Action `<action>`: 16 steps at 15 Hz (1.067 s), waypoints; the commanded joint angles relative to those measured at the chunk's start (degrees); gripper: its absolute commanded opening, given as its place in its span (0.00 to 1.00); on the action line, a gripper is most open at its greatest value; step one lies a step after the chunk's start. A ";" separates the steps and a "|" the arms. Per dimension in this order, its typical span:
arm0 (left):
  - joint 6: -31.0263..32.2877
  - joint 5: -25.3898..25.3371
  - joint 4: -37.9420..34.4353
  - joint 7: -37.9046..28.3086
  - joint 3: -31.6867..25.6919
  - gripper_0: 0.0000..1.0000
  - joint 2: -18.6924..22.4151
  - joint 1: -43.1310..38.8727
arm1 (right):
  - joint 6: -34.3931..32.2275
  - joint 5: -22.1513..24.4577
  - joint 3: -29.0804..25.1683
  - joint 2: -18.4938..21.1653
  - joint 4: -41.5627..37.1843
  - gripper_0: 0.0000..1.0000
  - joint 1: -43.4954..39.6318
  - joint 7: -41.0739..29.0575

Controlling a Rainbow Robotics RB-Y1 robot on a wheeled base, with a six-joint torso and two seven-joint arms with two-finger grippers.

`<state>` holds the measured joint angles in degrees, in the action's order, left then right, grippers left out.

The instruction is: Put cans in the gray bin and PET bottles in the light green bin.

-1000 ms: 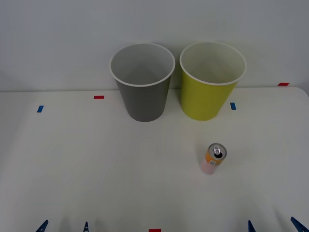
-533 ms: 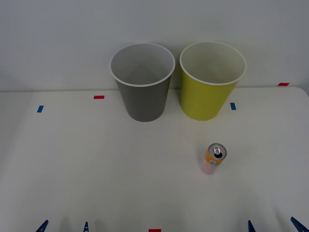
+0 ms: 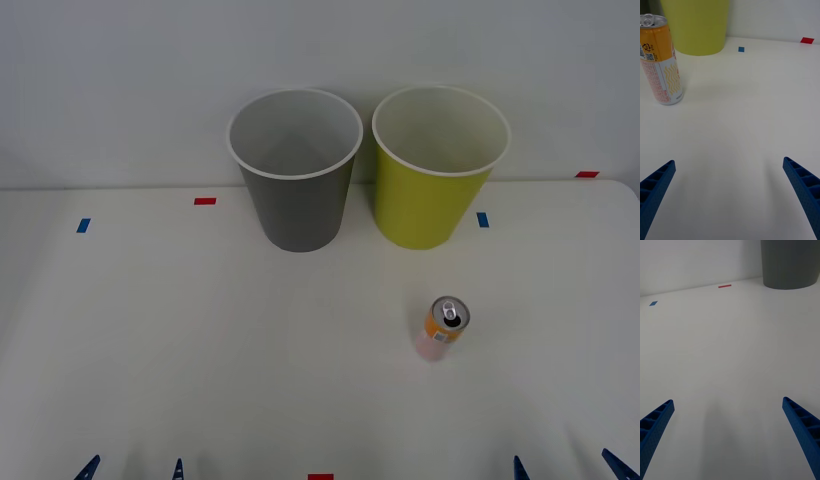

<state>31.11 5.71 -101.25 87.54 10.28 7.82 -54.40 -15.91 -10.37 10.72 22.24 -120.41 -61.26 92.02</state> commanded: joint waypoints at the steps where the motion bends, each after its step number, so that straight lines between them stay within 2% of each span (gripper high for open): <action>1: 0.00 0.00 0.00 0.00 0.00 1.00 0.00 0.00 | 0.00 0.00 0.00 0.00 0.00 1.00 0.00 0.00; 16: 0.00 0.00 0.00 0.00 0.00 1.00 0.00 0.00 | 0.00 0.00 0.00 0.00 0.00 1.00 0.00 0.00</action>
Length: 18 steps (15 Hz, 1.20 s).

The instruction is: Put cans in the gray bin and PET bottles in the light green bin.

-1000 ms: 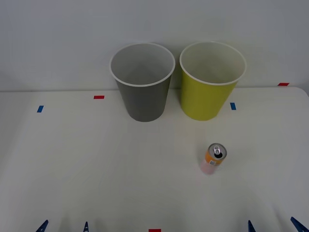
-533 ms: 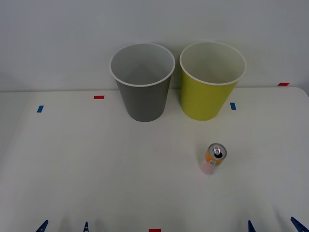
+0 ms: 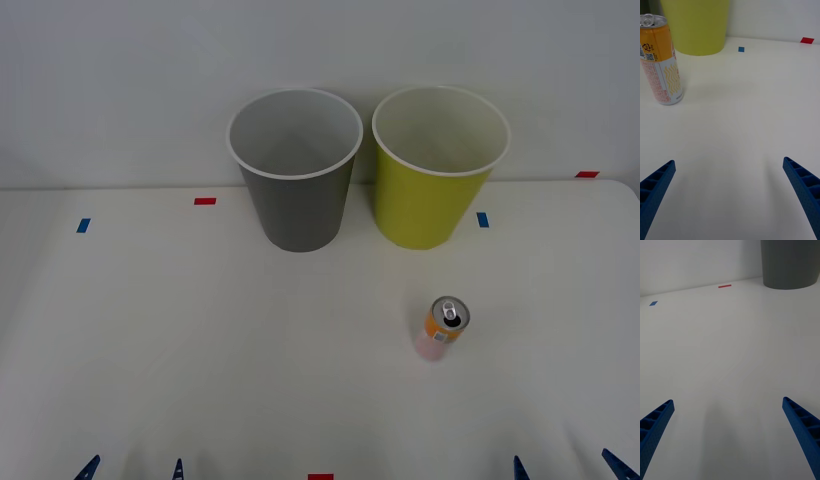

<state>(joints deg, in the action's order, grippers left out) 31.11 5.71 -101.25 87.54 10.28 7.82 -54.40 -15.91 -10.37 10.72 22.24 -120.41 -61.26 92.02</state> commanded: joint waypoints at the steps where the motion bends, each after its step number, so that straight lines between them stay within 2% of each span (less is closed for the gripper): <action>1: 0.00 0.00 0.00 0.00 0.00 1.00 0.00 0.00 | 0.00 0.00 0.00 0.00 0.00 1.00 0.00 0.00; 9: 0.00 0.00 0.00 0.00 0.00 1.00 0.00 0.00 | 0.00 0.00 0.00 0.00 0.00 1.00 0.00 0.00; 10: 0.00 0.00 0.00 0.00 0.00 1.00 0.00 0.00 | -0.09 -0.09 -0.18 -0.88 2.02 1.00 0.88 0.00; 14: 0.00 0.00 0.00 0.00 0.00 1.00 0.00 0.00 | -3.52 0.44 -0.79 -0.88 2.28 1.00 1.05 0.53; 16: 0.00 0.00 0.00 0.00 0.00 1.00 0.00 0.00 | -5.54 0.88 -0.53 0.44 2.28 1.00 1.14 1.14; 18: 0.00 0.00 0.00 0.00 0.00 1.00 0.00 0.00 | -7.65 0.62 0.70 3.60 2.28 1.00 1.41 1.32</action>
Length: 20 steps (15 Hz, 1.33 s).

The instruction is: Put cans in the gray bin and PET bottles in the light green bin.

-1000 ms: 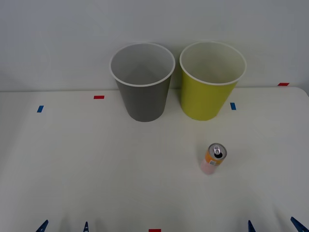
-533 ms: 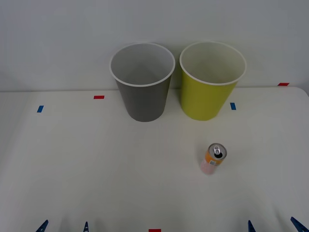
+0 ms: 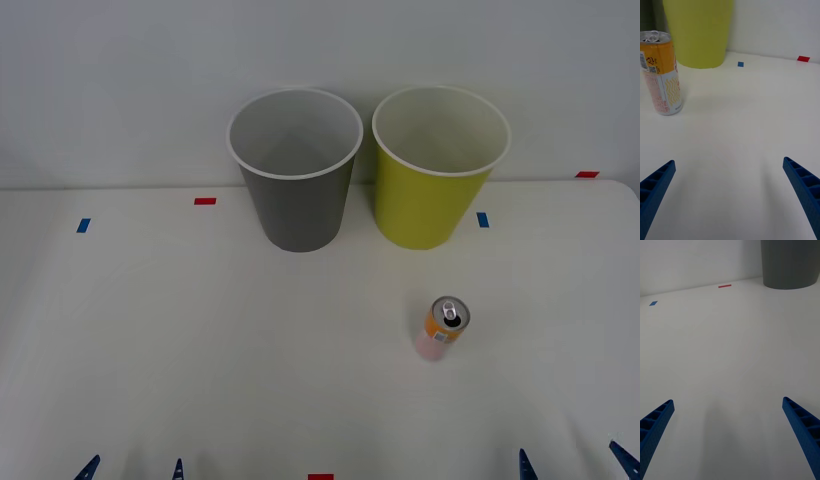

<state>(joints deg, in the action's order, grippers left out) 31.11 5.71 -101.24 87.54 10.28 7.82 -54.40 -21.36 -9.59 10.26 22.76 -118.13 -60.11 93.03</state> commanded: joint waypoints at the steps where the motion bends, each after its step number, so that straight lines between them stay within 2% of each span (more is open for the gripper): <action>1: 0.00 0.00 -0.01 0.00 0.00 1.00 0.00 0.00 | -2.28 -0.07 1.78 3.78 0.01 1.00 0.79 0.31; 6: 0.00 0.00 -0.01 0.00 0.00 1.00 0.00 0.00 | -2.72 -0.51 6.62 5.63 1.41 1.00 8.26 0.31; 9: 0.00 0.00 -0.01 0.00 0.00 1.00 0.00 0.00 | -6.32 -0.34 7.23 5.71 6.77 1.00 13.71 0.40; 11: 0.00 0.00 -0.01 0.00 0.00 1.00 0.00 0.00 | -6.24 0.10 7.85 6.15 7.56 1.00 16.43 0.40; 17: 0.00 0.00 -0.01 0.00 0.00 1.00 0.00 0.00 | 0.62 -0.60 9.87 5.71 7.56 1.00 24.78 0.13; 20: 0.00 0.00 -0.01 0.00 0.00 1.00 0.00 0.00 | 2.20 -0.87 9.96 3.87 8.88 1.00 27.77 -0.04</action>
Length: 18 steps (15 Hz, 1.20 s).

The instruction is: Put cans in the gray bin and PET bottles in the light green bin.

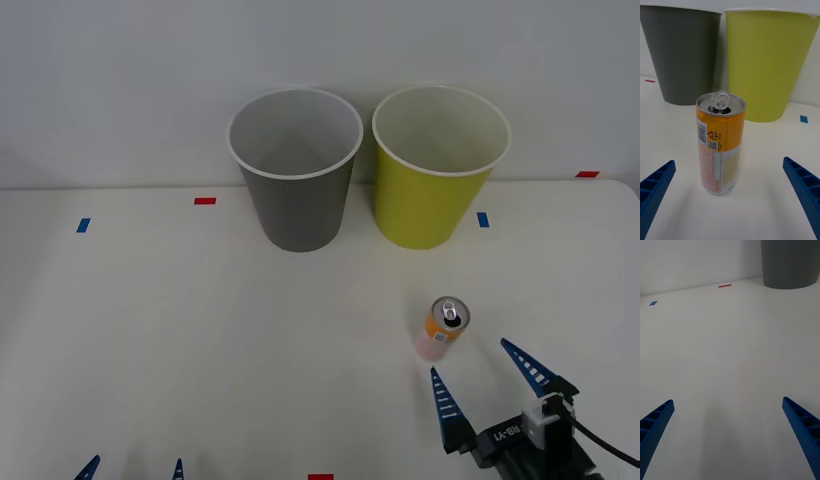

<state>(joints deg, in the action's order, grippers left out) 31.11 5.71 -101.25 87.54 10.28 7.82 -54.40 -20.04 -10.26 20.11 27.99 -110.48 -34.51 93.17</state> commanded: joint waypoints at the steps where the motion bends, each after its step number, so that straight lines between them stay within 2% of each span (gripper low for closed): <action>1: 0.00 0.00 0.00 0.00 0.00 1.00 0.00 0.00 | 0.88 -0.20 0.10 -2.33 2.55 1.00 3.57 -0.09; 6: 0.00 0.00 0.00 0.00 0.00 1.00 0.00 0.00 | 1.14 -0.28 -0.07 -4.35 6.33 1.00 9.81 -0.27; 13: 0.00 0.00 0.00 0.00 0.00 1.00 0.00 0.00 | 1.40 -0.46 -0.16 -6.28 9.40 1.00 13.33 -0.09; 14: 0.00 0.00 0.00 0.00 0.00 1.00 0.00 0.00 | 1.49 -0.46 -0.16 -6.37 9.40 0.81 13.33 -0.36; 15: 0.00 0.00 0.00 0.00 0.00 1.00 0.00 0.00 | 1.49 -0.46 -0.07 -6.37 9.32 0.41 13.33 -0.45; 16: 0.00 0.00 0.00 0.00 0.00 1.00 0.00 0.00 | 1.49 -0.64 -0.07 -6.46 9.40 0.24 13.33 -0.71; 18: 0.00 0.00 0.00 0.00 0.00 1.00 0.00 0.00 | 1.40 -1.07 -0.07 -6.55 9.32 0.16 13.33 -1.24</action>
<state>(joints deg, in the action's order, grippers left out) 31.11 5.71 -101.25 87.54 10.28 7.82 -54.40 -18.58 -11.00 20.02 21.50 -101.09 -21.18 92.32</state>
